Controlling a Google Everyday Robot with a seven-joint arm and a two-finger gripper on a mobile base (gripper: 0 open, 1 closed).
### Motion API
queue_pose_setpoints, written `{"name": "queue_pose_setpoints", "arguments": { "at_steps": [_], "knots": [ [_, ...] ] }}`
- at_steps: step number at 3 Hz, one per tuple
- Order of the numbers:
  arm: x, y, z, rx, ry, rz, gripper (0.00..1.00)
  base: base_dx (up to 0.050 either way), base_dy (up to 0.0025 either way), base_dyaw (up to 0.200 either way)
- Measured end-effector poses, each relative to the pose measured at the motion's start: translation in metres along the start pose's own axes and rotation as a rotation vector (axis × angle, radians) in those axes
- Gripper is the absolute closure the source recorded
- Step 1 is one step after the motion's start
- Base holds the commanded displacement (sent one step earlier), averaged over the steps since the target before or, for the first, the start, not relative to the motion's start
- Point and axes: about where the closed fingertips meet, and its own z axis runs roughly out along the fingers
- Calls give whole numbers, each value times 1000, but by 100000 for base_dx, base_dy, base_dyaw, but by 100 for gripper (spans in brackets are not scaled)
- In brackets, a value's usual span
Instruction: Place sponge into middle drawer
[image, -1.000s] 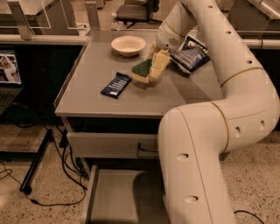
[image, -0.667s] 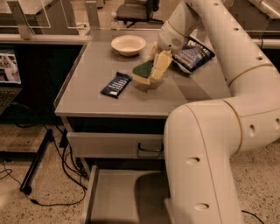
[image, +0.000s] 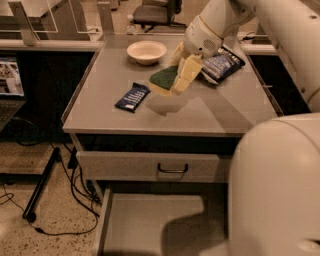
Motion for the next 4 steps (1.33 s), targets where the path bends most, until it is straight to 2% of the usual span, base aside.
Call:
{"name": "queue_pose_setpoints", "arguments": {
  "at_steps": [1,2,3,4],
  "knots": [
    [-33,55,2,35,-38,-11,100,0,0,0],
    [-33,57,4,28,-39,-10,100,0,0,0],
    [-28,75,1,49,-38,26,100,0,0,0],
    [-24,110,-11,128,-35,98,100,0,0,0]
  ]
}}
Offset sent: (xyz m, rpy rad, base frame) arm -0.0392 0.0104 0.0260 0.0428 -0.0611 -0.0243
